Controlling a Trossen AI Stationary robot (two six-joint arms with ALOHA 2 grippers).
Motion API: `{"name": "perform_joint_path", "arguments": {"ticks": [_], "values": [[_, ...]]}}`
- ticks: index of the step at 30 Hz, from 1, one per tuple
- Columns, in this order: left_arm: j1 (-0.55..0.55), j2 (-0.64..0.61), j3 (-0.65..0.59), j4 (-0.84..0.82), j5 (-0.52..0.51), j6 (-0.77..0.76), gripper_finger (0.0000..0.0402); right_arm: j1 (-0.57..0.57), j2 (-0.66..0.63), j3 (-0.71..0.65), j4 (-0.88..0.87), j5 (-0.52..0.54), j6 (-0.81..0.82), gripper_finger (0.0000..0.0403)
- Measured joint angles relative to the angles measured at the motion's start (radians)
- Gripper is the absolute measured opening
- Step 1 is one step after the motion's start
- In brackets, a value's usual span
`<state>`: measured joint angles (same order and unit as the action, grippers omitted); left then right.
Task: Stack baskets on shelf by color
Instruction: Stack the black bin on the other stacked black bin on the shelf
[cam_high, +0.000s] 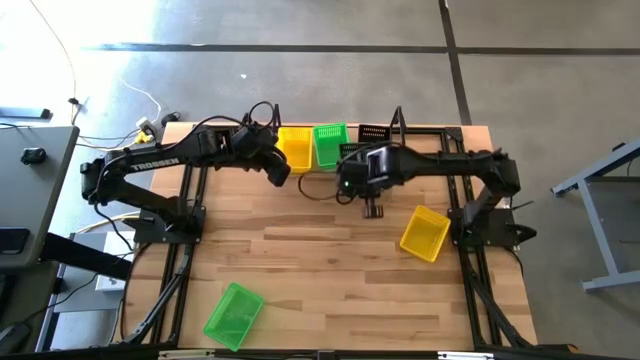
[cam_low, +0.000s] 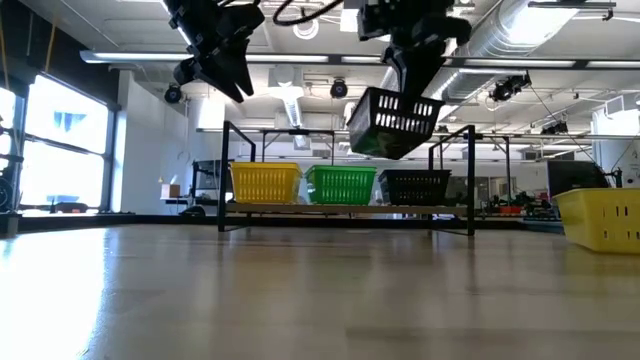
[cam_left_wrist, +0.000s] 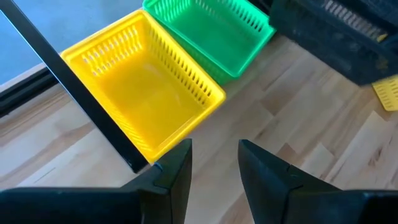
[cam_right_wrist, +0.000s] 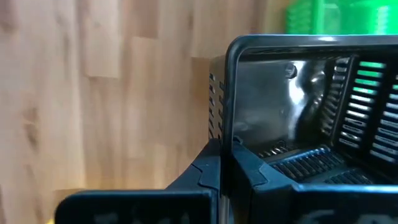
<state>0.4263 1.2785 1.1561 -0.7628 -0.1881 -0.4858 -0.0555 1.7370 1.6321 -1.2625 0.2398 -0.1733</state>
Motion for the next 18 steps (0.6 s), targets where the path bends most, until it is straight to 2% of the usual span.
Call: {"name": "perform_joint_path", "arguments": {"ticks": [6,14,18], "values": [[0.0,0.0,0.0,0.0,0.0,0.0,0.0119,-0.091,-0.004,0.0,-0.03,0.07,-0.022,0.0],[0.0,0.0,0.0,0.003,-0.001,-0.006,0.0119,-0.209,-0.006,-0.014,-0.041,0.085,-0.141,0.0],[0.0,0.0,0.0,0.003,-0.001,-0.008,0.0119,-0.269,-0.007,-0.042,-0.029,0.084,-0.15,0.0]]}}
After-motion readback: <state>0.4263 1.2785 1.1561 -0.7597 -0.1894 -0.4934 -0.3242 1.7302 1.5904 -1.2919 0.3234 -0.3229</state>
